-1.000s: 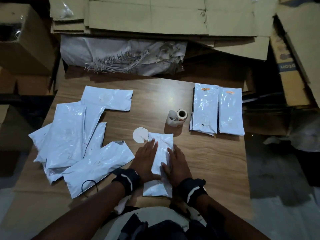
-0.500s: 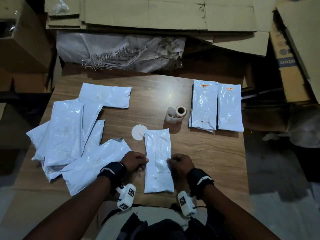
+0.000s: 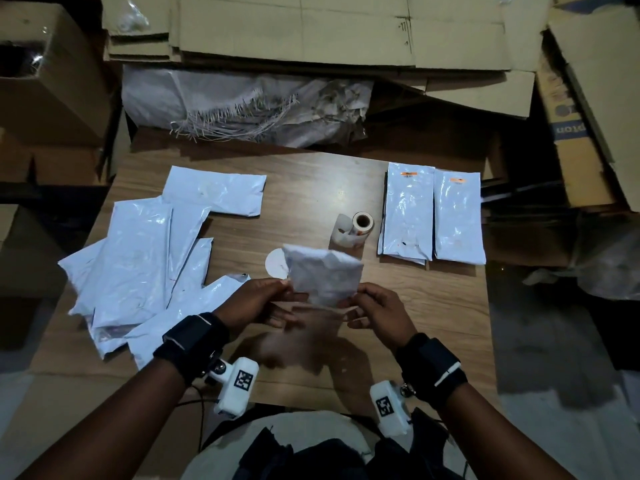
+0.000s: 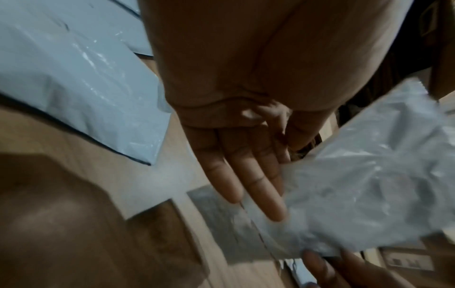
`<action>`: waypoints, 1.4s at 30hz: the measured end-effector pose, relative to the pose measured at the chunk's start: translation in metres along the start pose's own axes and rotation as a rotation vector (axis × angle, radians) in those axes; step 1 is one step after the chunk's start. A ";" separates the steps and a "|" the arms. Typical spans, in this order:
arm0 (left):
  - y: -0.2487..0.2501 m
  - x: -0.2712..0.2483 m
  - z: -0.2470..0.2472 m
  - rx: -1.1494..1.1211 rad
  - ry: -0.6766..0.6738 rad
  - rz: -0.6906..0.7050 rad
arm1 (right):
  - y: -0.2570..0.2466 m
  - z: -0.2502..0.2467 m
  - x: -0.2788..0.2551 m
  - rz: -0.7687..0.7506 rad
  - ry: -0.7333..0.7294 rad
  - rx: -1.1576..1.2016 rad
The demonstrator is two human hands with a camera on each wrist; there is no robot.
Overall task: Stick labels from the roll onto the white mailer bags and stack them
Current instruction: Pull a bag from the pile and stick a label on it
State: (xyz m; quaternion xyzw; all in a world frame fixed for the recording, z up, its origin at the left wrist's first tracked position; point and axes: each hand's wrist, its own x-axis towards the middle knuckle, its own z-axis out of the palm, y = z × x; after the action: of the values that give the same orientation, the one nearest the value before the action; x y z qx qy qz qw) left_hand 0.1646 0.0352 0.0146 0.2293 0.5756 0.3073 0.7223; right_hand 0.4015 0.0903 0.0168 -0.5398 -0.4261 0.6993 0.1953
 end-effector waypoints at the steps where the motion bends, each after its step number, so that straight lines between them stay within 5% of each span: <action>1: 0.001 -0.003 0.000 -0.021 0.001 0.021 | -0.004 0.000 -0.003 0.000 0.003 0.038; 7: -0.010 0.000 0.002 0.065 0.187 0.161 | 0.004 0.007 -0.005 -0.053 0.107 0.026; 18: -0.031 0.018 0.002 0.001 0.233 0.142 | 0.031 0.004 0.010 -0.083 0.160 -0.070; 23: -0.065 0.049 0.008 0.631 0.363 0.167 | 0.070 0.009 0.039 0.037 0.208 -0.274; 30: -0.078 0.055 0.011 0.900 0.479 0.115 | 0.073 0.009 0.038 0.147 0.193 -0.819; 35: -0.081 0.059 0.012 1.485 0.206 0.397 | 0.078 0.014 0.036 -0.282 0.026 -1.221; 38: -0.080 0.073 0.021 1.686 0.058 0.311 | 0.097 0.019 0.058 -0.298 -0.157 -1.489; 42: -0.084 0.086 0.023 1.764 0.017 0.232 | 0.105 0.023 0.065 -0.232 -0.200 -1.498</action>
State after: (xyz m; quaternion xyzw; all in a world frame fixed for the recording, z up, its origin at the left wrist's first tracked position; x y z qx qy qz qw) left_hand 0.2146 0.0376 -0.0970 0.7566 0.5813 -0.1750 0.2429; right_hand 0.3780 0.0704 -0.1049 -0.4139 -0.8562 0.2439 -0.1900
